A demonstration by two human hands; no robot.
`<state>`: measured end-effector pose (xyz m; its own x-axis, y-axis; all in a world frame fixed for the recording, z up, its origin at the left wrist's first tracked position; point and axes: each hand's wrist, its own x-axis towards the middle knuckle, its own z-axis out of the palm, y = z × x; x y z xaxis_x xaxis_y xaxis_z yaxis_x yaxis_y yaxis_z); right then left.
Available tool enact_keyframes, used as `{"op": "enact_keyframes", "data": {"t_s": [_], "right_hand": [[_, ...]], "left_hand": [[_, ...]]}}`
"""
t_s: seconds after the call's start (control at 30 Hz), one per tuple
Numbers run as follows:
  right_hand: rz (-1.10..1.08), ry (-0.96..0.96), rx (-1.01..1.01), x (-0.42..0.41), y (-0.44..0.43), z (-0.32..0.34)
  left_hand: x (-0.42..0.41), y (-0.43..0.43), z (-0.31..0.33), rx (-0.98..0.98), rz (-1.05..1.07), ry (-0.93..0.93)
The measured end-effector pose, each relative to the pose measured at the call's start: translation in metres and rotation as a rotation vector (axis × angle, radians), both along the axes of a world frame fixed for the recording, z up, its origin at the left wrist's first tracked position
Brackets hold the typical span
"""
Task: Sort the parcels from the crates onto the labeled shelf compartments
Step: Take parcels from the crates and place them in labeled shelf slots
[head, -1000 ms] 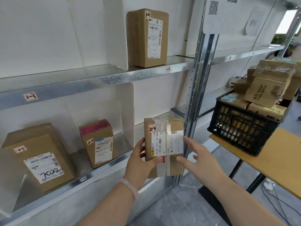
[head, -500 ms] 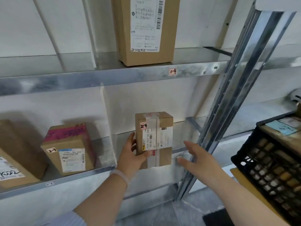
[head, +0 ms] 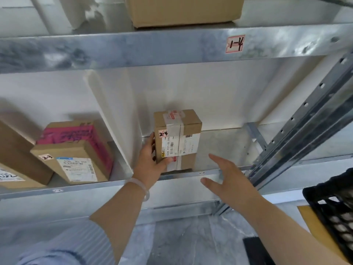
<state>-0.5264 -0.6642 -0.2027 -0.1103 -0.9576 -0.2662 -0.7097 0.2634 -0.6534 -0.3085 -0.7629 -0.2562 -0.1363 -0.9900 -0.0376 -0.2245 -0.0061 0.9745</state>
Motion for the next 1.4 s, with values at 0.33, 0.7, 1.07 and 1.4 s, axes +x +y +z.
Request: {"op": "enact_keyframes", "data": {"t_s": [0.33,0.7,1.07,1.4], "right_hand": [[0.068,0.034,0.024,0.008,-0.014,-0.013],[0.196,0.133,0.011,0.018,-0.005,-0.020],[0.380,0.309,-0.089,0.077,0.035,-0.002],[0.787,0.401,-0.328,0.240,0.098,0.037]], "left_hand": [[0.005,-0.004,-0.012,-0.008,-0.025,-0.103],[0.013,0.020,-0.007,-0.043,-0.011,-0.169],[0.073,0.117,0.012,-0.120,-0.046,-0.848],[0.221,0.244,0.070,-0.269,0.255,-1.224]]}}
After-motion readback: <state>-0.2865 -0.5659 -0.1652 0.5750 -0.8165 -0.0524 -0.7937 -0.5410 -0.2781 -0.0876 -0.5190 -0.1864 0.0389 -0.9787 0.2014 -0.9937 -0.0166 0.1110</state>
